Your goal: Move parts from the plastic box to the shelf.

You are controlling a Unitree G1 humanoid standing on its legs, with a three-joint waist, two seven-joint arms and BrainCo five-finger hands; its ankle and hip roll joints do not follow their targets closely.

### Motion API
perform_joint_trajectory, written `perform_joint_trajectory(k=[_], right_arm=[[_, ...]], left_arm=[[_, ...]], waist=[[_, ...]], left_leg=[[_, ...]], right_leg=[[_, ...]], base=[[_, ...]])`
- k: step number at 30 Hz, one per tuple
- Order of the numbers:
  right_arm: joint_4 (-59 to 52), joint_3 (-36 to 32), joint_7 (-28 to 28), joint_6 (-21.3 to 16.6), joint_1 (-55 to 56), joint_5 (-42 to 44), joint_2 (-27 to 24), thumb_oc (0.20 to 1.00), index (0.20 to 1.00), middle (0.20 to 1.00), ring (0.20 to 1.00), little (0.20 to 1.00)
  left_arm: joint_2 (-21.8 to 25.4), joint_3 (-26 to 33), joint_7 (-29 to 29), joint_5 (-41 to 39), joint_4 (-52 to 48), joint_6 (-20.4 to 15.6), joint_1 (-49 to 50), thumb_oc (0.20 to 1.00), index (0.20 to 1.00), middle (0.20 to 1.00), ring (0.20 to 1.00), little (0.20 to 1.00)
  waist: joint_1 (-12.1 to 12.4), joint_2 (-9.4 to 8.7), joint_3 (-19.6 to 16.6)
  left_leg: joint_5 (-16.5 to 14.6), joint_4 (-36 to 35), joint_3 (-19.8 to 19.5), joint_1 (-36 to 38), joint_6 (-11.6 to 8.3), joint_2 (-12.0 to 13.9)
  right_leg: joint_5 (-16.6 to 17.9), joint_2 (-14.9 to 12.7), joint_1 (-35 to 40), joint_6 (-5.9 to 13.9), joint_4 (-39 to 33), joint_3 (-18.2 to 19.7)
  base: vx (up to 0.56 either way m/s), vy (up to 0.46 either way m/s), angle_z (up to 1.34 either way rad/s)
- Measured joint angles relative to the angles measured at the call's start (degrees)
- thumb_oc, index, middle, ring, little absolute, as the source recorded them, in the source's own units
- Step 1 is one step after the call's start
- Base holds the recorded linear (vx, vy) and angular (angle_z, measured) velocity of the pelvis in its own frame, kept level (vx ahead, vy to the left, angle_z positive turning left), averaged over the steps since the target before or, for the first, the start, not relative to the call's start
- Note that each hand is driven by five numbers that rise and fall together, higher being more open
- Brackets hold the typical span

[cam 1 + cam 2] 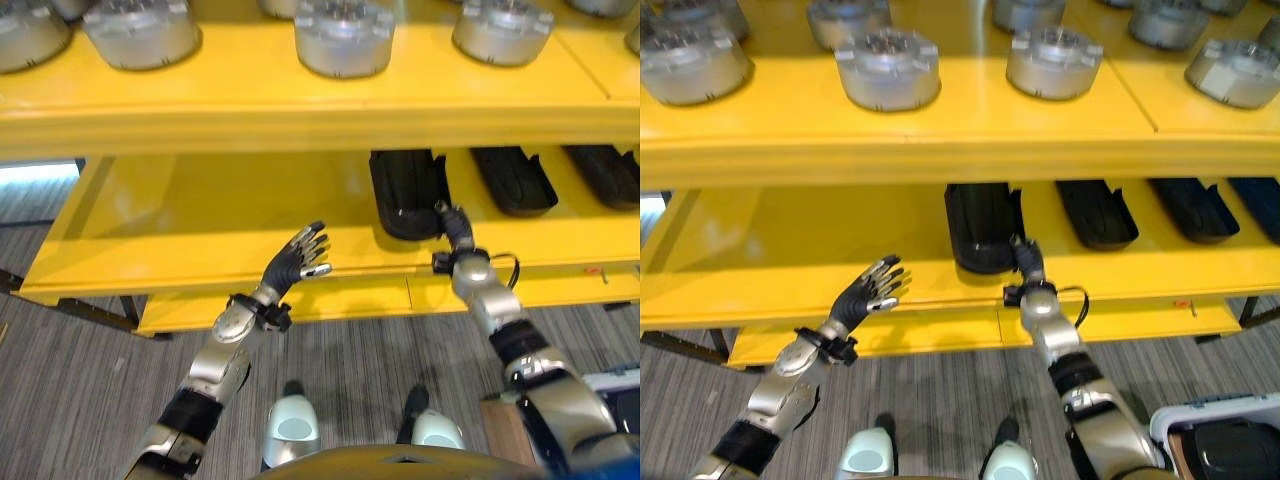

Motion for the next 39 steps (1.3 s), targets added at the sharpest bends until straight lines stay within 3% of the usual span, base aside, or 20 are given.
perform_joint_trajectory(k=[8,10,12,15,16,20,23,33,39], right_arm=[[1.83,-0.53,1.86,0.47,-0.81,0.88,-0.85,0.200,0.200,0.200,0.200,0.200],[2.49,-0.55,2.12,0.42,-2.67,0.64,-1.85,0.200,0.200,0.200,0.200,0.200],[1.80,-0.46,3.19,0.23,-3.10,0.85,-2.91,0.200,0.200,0.200,0.200,0.200],[2.84,-0.53,4.03,0.30,-7.37,0.85,-6.05,0.200,0.200,0.200,0.200,0.200],[3.14,-0.55,4.18,0.31,-8.88,0.85,-6.68,0.200,0.200,0.200,0.200,0.200],[4.28,-0.29,5.73,0.31,-11.68,0.82,-7.07,0.200,0.200,0.200,0.200,0.200],[4.35,-0.29,5.73,-0.07,-12.60,0.80,-7.63,0.200,0.200,0.200,0.200,0.200],[8.94,0.20,5.32,1.30,-18.87,0.27,-10.12,0.200,0.200,0.200,0.200,0.200],[15.88,1.22,4.51,4.75,-23.21,0.91,-10.29,0.200,0.200,0.200,0.200,0.200]], left_arm=[[0.00,-0.56,2.87,-0.01,-0.04,-0.40,-2.78,1.000,1.000,1.000,1.000,1.000],[-0.01,-1.35,4.08,-0.02,-0.04,-1.03,-5.43,1.000,1.000,1.000,1.000,1.000],[-0.07,-1.49,4.90,-0.03,0.05,-1.29,-6.56,1.000,1.000,1.000,1.000,1.000],[-0.16,-2.57,4.71,-0.03,-0.04,-3.10,-8.43,1.000,1.000,1.000,1.000,1.000],[-0.32,-2.69,4.66,-0.05,-0.04,-3.69,-8.49,1.000,1.000,1.000,1.000,1.000],[-2.50,-3.63,4.78,-0.05,0.14,-4.30,-8.54,1.000,1.000,1.000,1.000,1.000],[-3.44,-4.54,5.00,-0.05,0.49,-4.95,-9.09,1.000,1.000,1.000,1.000,1.000],[-2.10,-5.13,5.15,-0.57,0.88,-5.72,-8.49,1.000,1.000,1.000,1.000,1.000],[-1.30,-6.93,6.26,-2.47,0.94,-5.81,-6.47,1.000,1.000,1.000,1.000,1.000]], waist=[[-0.09,0.85,6.48],[-0.73,1.50,9.01],[-1.18,0.77,9.71],[-0.55,0.97,9.83],[-0.24,1.20,10.00],[-0.45,1.48,10.21],[-0.77,1.15,10.39],[0.69,0.86,10.48],[1.52,0.84,10.53]], left_leg=[[-4.57,12.56,-0.37,-9.54,2.74,-0.22],[-7.15,18.63,-0.96,-12.55,3.58,-0.37],[-8.83,21.76,-0.86,-13.91,4.42,-0.41],[-12.56,30.15,-0.79,-18.76,5.05,0.02],[-13.66,32.43,-1.14,-19.94,4.44,0.18],[-15.17,37.06,-2.25,-22.82,4.51,0.50],[-17.93,42.68,-3.33,-25.35,4.41,1.06],[-19.62,45.47,-4.41,-26.54,3.21,1.31],[-19.54,44.22,-4.46,-24.57,3.09,1.16]], right_leg=[[-0.31,-3.24,-7.21,0.22,6.99,0.27],[-2.44,-5.39,-10.30,-0.03,14.04,0.83],[-3.64,-6.66,-11.88,0.27,17.20,1.41],[-10.59,-9.73,-18.69,-0.95,31.91,2.62],[-13.21,-9.87,-19.86,-0.33,34.65,2.95],[-16.20,-10.73,-22.69,0.00,40.06,3.40],[-18.84,-11.44,-25.10,-0.48,45.79,4.44],[-21.50,-11.56,-26.42,-0.09,49.66,4.91],[-21.55,-11.55,-24.27,-0.07,48.77,4.42]], base=[[-0.14,0.046,-0.01],[-0.13,0.040,0.09],[-0.12,0.039,0.01],[-0.07,0.065,-0.09],[-0.04,0.061,0.02],[-0.02,0.013,0.05],[0.02,-0.015,0.04],[0.08,-0.025,0.02],[0.03,-0.017,0.02]])
